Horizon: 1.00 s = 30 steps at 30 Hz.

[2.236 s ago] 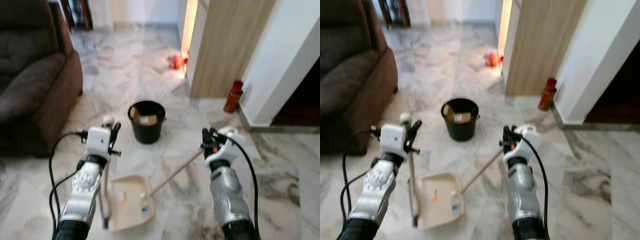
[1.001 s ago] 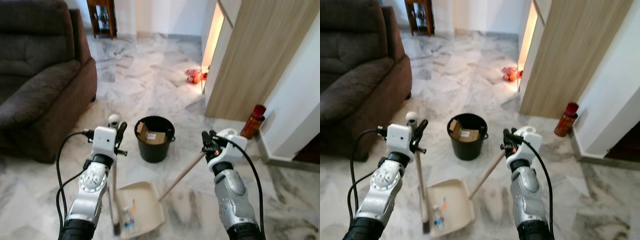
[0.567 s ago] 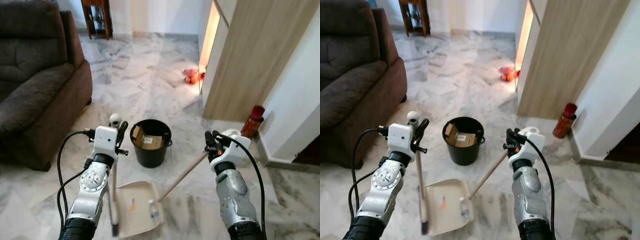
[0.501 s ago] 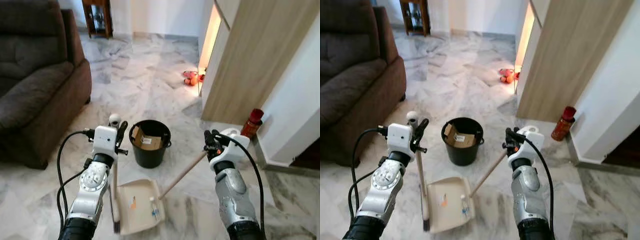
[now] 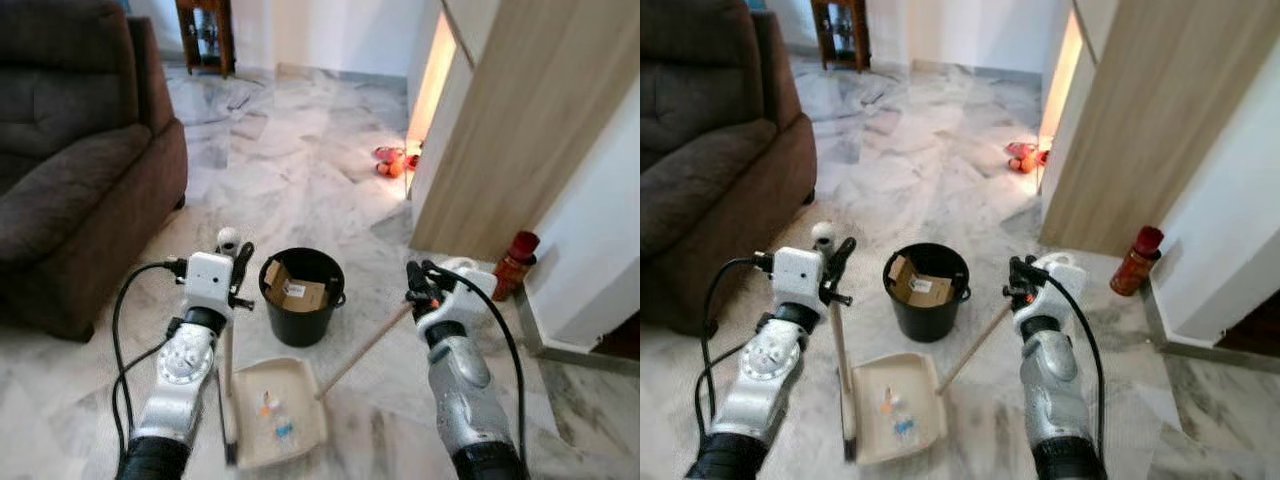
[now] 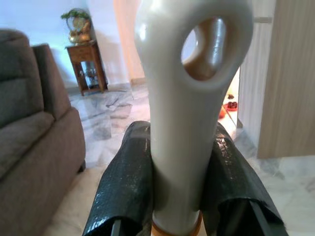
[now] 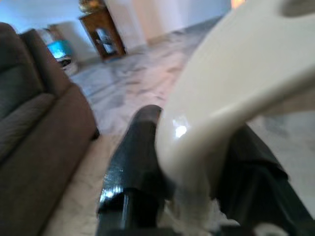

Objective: Sweep floor

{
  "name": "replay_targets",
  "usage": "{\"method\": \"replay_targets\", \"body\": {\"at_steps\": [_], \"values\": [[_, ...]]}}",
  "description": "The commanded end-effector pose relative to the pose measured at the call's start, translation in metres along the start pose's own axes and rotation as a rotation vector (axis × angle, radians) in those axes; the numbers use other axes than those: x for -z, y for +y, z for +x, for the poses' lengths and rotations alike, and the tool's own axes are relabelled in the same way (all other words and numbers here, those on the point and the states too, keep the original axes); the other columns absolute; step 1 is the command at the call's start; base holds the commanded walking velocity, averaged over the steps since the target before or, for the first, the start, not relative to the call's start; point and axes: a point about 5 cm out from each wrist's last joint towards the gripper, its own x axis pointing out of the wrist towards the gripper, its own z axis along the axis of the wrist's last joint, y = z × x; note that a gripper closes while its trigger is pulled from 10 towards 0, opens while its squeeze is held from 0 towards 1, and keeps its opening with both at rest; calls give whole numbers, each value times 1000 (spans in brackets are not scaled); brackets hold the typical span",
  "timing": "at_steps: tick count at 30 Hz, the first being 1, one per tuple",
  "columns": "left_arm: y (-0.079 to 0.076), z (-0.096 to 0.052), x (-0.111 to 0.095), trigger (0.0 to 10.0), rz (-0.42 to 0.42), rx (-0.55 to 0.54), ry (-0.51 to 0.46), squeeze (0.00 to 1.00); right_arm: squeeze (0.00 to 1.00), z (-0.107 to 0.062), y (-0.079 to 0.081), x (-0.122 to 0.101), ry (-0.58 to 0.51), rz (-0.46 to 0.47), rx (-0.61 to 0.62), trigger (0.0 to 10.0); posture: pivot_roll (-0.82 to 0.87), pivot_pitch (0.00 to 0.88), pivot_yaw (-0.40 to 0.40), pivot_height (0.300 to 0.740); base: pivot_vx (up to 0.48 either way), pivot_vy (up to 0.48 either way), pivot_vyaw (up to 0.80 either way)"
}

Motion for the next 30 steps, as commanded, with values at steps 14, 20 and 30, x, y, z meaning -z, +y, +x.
{"method": "replay_targets", "body": {"at_steps": [14,20,30], "values": [[9,-7,-7,10000,63,-46,-68,0,0,3,-2,-18,-81,38,4,10000,56,0,-24,740,0,0,0],[16,-15,-10,10000,155,-66,-103,0,0,2,-5,-20,-91,29,22,10000,55,0,-25,740,0,0,0],[28,-33,3,10000,187,-99,-51,0,0,3,-12,-28,-126,15,48,10000,62,0,-30,740,0,0,0]]}}
